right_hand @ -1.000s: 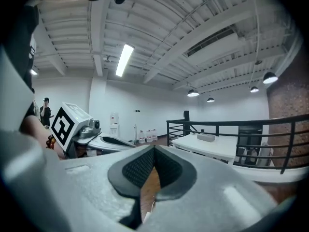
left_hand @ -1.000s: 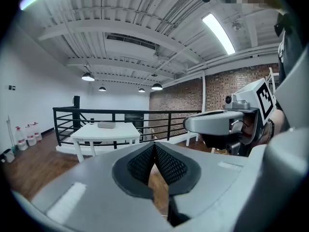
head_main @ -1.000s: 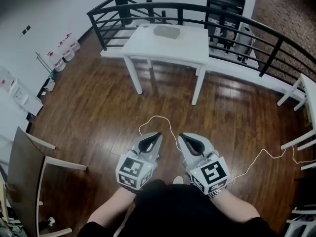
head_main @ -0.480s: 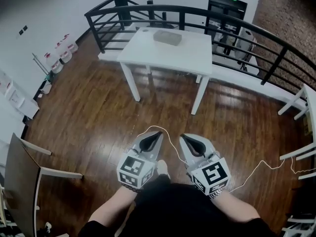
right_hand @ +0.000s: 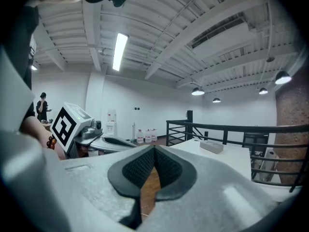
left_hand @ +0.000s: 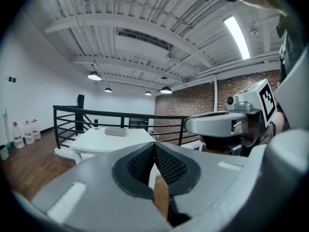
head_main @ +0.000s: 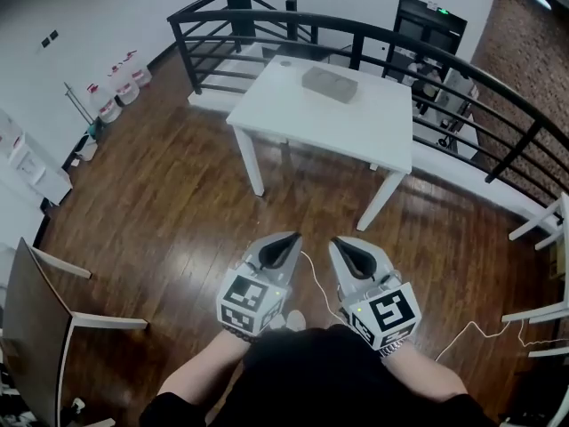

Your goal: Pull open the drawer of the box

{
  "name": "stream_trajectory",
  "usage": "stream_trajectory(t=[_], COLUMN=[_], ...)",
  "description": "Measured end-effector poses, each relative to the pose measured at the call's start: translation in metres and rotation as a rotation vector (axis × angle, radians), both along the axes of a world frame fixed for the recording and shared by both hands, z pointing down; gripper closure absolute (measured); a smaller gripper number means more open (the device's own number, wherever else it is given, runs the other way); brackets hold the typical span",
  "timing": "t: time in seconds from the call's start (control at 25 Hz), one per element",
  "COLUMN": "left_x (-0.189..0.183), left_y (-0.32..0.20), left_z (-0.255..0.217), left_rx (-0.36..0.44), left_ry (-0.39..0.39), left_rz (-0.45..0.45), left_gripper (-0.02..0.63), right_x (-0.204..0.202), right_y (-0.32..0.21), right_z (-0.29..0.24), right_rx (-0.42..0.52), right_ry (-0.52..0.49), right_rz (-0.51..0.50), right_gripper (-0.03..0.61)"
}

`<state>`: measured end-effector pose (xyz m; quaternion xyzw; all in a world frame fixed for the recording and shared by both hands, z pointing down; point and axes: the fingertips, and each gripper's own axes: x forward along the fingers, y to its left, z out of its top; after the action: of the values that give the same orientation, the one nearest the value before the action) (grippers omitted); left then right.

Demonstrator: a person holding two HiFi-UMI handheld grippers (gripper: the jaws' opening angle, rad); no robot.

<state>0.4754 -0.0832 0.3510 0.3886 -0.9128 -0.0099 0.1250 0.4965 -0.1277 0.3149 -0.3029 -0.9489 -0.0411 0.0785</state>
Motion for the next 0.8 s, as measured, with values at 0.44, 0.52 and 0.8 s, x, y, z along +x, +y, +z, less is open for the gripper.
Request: stream_trajectory(t=[0.44, 0.52, 0.8], left_x=[-0.087, -0.104, -0.186], left_y=[0.023, 0.025, -0.001], left_z=[0.012, 0.015, 0.007], left_rx=[-0.027, -0.037, -0.046], left_ry=[0.031, 0.04, 0.035], left_rz=[-0.13, -0.161, -0.249], left_gripper=[0.597, 0.598, 0.597], right_x=[-0.099, -0.118, -0.2], right_y=[0.032, 0.034, 0.0], right_z=[0.01, 0.012, 0.005], right_rx=[-0.018, -0.023, -0.036], right_ry=[0.024, 0.026, 0.028], right_rz=[-0.171, -0.205, -0.276], right_gripper=[0.586, 0.586, 0.586])
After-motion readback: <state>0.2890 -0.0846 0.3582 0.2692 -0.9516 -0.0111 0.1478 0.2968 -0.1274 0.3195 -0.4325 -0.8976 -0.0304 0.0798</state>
